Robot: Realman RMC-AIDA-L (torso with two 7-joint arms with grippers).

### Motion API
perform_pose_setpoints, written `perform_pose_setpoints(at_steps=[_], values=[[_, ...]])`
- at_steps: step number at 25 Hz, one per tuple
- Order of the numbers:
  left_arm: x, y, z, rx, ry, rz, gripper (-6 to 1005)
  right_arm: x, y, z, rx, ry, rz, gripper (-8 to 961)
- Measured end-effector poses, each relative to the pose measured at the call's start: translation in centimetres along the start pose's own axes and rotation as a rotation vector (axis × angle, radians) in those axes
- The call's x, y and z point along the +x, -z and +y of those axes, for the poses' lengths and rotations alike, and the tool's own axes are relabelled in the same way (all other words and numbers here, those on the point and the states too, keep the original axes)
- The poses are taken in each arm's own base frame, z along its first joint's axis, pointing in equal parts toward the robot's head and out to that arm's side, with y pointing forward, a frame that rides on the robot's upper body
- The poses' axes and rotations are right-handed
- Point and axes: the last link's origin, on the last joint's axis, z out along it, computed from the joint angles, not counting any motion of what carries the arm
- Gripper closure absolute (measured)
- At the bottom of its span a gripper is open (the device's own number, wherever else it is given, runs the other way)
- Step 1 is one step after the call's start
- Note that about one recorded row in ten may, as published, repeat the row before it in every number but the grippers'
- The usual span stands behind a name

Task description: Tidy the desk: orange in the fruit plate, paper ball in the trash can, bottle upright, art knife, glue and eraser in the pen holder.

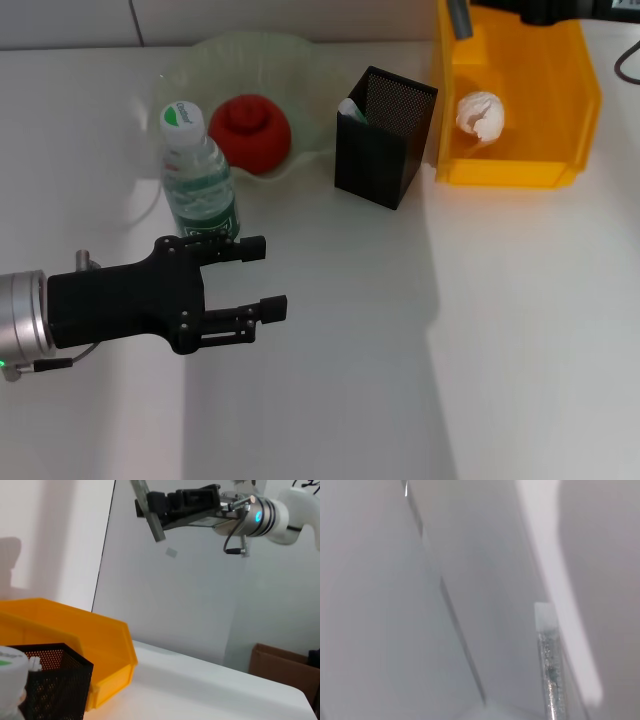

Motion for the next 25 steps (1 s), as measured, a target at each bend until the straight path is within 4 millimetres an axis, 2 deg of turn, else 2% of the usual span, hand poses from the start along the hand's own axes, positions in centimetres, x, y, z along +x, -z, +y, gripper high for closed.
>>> perform_pose_setpoints(at_steps=[2,3,4,7,8,10,13,14,19,25], values=[[0.0,0.0,0.0,0.001,0.001,0.0,245,1.5,0.6,-2.4,0.006,-0.091,-0.152,778],[0.0,0.0,0.0,0.001,0.001,0.0,245,3.5,0.5,-4.5,0.025,-0.167,-0.268,777],[0.0,0.0,0.0,0.001,0.001,0.0,245,3.5,0.5,-4.5,0.025,-0.167,-0.268,777],[0.0,-0.1,0.0,0.001,-0.001,0.001,245,6.2,-0.8,-6.1,0.055,-0.248,-0.361,775],[0.0,-0.1,0.0,0.001,-0.003,0.001,245,7.5,-2.2,-6.6,0.081,-0.288,-0.36,774],[0.0,-0.1,0.0,0.001,-0.007,0.002,244,7.9,-2.8,-6.8,0.094,-0.297,-0.352,773],[0.0,-0.2,0.0,0.001,-0.01,0.003,244,9.2,-5.3,-7.0,0.149,-0.296,-0.262,771],[0.0,-0.2,0.0,0.001,-0.01,0.003,244,9.2,-5.3,-7.0,0.149,-0.296,-0.262,771],[-0.1,-0.4,0.1,0.0,-0.017,0.013,244,10.4,-7.7,-7.0,0.193,-0.257,-0.128,768],[-0.1,-0.4,0.0,0.002,-0.017,0.014,244,10.8,-8.2,-7.0,0.202,-0.238,-0.089,764]])
